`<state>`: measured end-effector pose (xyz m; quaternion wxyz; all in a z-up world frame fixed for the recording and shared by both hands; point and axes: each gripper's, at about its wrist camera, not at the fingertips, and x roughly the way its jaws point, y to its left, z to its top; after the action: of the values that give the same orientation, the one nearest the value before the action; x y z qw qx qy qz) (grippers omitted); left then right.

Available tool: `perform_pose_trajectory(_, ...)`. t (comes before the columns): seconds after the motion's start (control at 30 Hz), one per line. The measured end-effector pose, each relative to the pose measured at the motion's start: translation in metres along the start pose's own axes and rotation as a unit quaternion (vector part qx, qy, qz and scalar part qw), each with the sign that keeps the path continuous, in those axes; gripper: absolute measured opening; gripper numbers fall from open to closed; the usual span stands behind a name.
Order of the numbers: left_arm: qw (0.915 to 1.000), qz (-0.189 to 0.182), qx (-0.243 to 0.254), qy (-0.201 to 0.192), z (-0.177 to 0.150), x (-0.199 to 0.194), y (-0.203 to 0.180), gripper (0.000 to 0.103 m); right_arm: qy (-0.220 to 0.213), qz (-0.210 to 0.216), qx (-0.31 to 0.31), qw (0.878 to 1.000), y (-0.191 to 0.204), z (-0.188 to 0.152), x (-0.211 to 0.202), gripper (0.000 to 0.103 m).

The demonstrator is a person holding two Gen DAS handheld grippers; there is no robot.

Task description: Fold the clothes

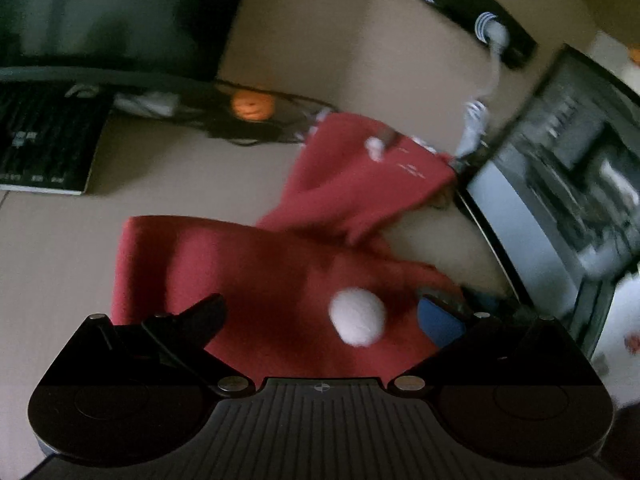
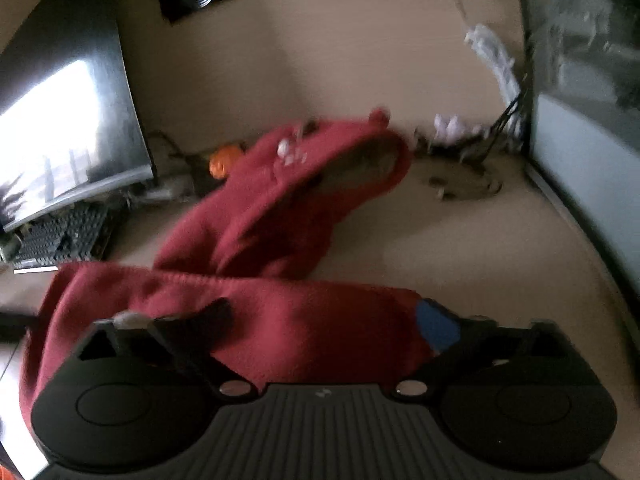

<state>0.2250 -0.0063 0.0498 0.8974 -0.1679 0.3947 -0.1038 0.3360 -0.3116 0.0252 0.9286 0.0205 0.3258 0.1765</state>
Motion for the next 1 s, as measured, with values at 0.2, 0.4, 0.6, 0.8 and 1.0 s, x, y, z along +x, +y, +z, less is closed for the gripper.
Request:
perform_pose_trajectory(0.2, 0.9937, -0.056, -0.018, 0.096, -0.031, 0.031, -0.004, 0.103, 0.055, -0.062, -0.007, 0.997, -0.018, -0.006, 0.015, 0.103)
perform_pose_trajectory(0.4, 0.9929, -0.066, -0.036, 0.092, -0.036, 0.040, 0.006, 0.103, 0.101, -0.039, 0.014, 0.994, -0.003, -0.028, 0.016, 0.103)
perform_pose_trajectory(0.6, 0.9958, -0.040, -0.038, 0.073, -0.018, 0.037, 0.032, 0.103, 0.124, 0.015, -0.004, 0.992, 0.040, -0.048, -0.003, 0.103)
perform_pose_trajectory(0.8, 0.9981, 0.027, -0.034, 0.044, 0.012, 0.039, 0.063, 0.103, 0.114, 0.096, -0.044, 0.988, 0.106, -0.062, -0.025, 0.103)
perform_pose_trajectory(1.0, 0.9962, 0.072, -0.048, 0.012, 0.033, 0.016, 0.073, 0.103, 0.036, 0.125, -0.085, 0.988, 0.096, -0.024, -0.073, 0.103)
